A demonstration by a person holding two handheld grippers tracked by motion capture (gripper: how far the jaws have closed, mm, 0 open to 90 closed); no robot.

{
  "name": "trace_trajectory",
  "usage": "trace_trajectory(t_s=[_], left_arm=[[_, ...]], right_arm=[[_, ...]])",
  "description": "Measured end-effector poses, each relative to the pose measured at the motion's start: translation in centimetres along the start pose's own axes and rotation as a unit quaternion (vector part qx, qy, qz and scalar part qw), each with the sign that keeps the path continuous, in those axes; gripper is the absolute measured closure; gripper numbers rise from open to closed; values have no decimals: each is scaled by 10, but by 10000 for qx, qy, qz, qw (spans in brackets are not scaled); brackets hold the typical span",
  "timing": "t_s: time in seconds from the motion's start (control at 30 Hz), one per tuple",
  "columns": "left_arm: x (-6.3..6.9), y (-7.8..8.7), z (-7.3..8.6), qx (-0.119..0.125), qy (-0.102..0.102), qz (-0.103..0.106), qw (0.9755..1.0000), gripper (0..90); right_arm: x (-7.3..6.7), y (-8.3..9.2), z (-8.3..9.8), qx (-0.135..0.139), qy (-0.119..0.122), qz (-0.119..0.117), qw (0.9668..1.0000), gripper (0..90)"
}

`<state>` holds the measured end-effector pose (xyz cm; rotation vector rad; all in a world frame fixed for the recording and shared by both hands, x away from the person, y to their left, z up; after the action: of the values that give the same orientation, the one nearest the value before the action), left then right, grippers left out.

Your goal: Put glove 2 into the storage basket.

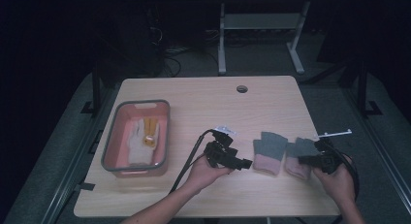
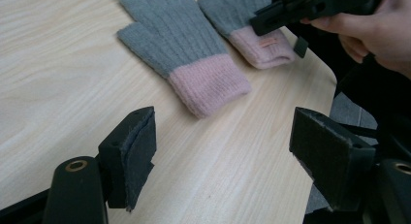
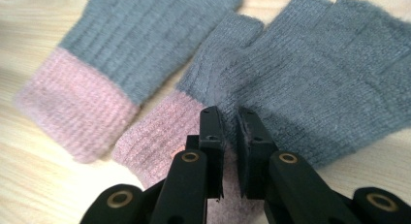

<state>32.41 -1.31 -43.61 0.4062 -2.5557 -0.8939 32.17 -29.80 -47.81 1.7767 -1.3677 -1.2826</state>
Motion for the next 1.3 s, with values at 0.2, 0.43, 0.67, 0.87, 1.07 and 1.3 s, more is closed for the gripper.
trace_trajectory(t_s=[0.2, 0.43, 0.67, 0.87, 1.07, 1.3], left_arm=[[-2, 4, 0, 16, -8, -46, 10000, 250], [-5, 9, 0, 40, 15, -87, 10000, 250], [-7, 9, 1, 26, 43, -90, 9999, 250], [-8, 8, 1, 8, 61, -59, 10000, 256], [-9, 7, 2, -15, 74, -100, 9999, 254], [-10, 5, 1, 13, 121, -69, 9999, 260]], right_arm=[[-11, 12, -8, 154, 78, -125, 9998, 822], [-34, 12, -16, 140, 265, -286, 9991, 822], [-58, 2, -21, 29, 304, -481, 9984, 821], [-75, -12, -22, -101, 432, -502, 9978, 820], [-84, -20, -22, -169, 491, -484, 9975, 818], [-82, -31, -20, -264, 419, -441, 9978, 807]])
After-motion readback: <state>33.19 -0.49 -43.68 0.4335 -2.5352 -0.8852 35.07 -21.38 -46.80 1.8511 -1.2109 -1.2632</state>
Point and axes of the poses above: each handheld gripper's, and its own axes: y roughly backward along the jaws, z roughly out of its underside, x roughly to its right, the point moved 5 cm from there along -y, roughly forward along the jaws, and after that the axes turned 13 degrees about -y, right-handed, at the moved point
